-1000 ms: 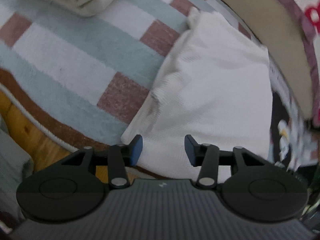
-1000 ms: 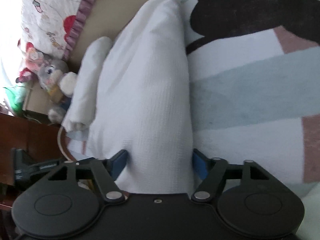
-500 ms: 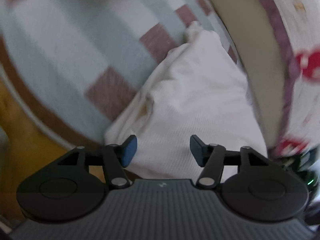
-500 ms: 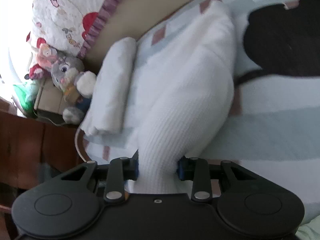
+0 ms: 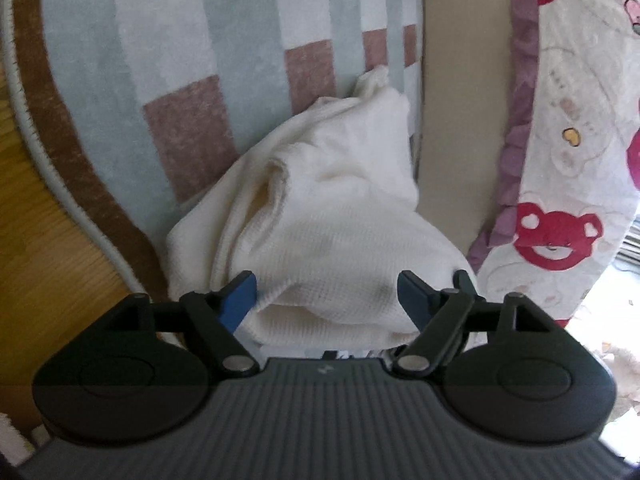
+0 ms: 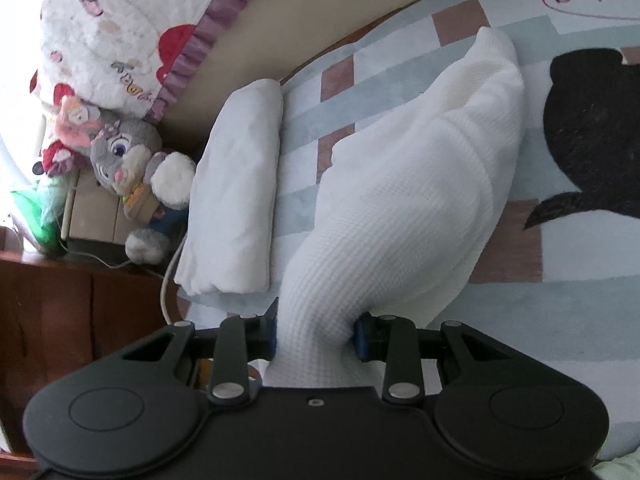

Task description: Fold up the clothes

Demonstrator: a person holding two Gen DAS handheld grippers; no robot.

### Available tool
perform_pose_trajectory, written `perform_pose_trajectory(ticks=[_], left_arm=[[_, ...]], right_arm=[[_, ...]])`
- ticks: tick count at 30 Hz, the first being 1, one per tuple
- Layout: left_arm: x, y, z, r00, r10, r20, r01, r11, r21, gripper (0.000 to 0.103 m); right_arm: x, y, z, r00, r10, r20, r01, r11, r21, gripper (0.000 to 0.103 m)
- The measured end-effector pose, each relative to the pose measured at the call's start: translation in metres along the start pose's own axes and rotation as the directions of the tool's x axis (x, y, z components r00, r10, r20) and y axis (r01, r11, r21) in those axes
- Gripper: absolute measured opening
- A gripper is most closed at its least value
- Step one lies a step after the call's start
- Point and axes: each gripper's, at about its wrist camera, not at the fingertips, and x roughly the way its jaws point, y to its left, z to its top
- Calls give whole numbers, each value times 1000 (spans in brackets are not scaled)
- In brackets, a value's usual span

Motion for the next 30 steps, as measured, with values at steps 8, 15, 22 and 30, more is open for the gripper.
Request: perform_pose_trajectory(ticks=[8, 15, 22, 30], left_arm=[[-6, 8, -10, 986, -156, 55, 161, 980, -120, 87], [-9, 23, -14, 971, -220, 91, 235, 942, -240, 88], [-13, 23, -14, 974, -213, 84, 227, 942, -249, 96], [-9, 26, -17, 960, -247, 131, 275, 921, -277, 97]], right_arm=[[1, 13, 15, 1000, -7, 7, 6, 997, 76, 38], [3, 14, 22, 1000, 1, 24, -4, 991, 134, 38], [7, 12, 24, 996, 51, 74, -66, 972, 227, 38], [2, 17, 22, 991, 72, 115, -100, 962, 254, 38]])
